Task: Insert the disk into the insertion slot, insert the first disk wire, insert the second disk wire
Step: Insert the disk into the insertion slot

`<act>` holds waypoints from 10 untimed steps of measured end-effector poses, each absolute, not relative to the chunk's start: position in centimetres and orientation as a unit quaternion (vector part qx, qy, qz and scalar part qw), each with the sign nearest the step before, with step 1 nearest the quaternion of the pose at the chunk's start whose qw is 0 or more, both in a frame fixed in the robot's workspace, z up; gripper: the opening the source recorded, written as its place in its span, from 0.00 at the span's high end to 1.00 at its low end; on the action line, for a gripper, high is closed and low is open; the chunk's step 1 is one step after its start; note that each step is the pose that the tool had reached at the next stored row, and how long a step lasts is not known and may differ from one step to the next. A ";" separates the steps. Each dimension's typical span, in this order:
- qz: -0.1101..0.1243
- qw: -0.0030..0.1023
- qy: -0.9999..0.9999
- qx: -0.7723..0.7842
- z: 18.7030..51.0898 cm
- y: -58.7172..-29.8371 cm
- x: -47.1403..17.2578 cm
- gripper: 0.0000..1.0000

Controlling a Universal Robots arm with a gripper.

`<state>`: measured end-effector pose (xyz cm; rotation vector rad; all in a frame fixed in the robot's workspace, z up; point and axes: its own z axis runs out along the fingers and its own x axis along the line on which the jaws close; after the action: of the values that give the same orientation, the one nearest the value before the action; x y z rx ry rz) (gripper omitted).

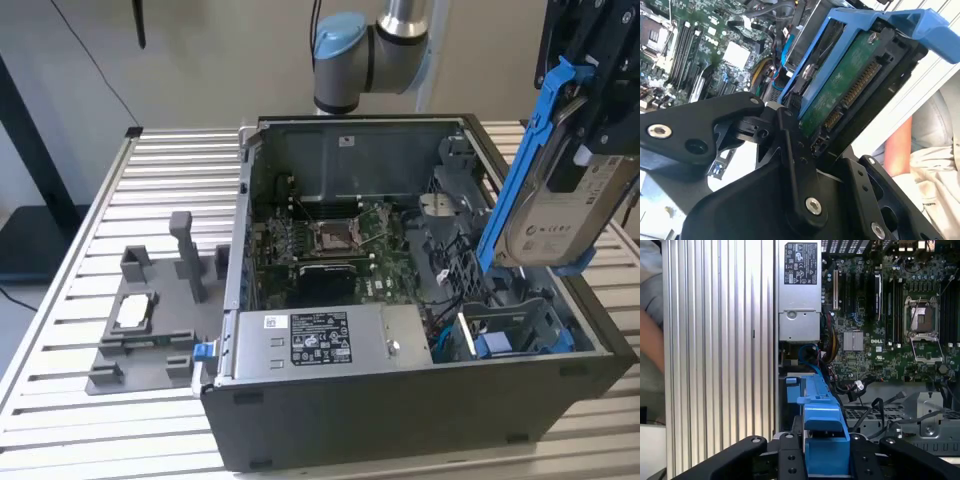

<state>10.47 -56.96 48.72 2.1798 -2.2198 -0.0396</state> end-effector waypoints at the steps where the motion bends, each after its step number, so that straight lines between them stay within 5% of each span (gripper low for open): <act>1: -0.013 0.015 -0.713 0.701 48.7 -57.0 10.5 0.67; 10: -0.012 0.015 -0.713 0.700 48.0 -57.0 10.5 0.67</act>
<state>10.48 -56.96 48.01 2.1801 -2.2202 -0.0389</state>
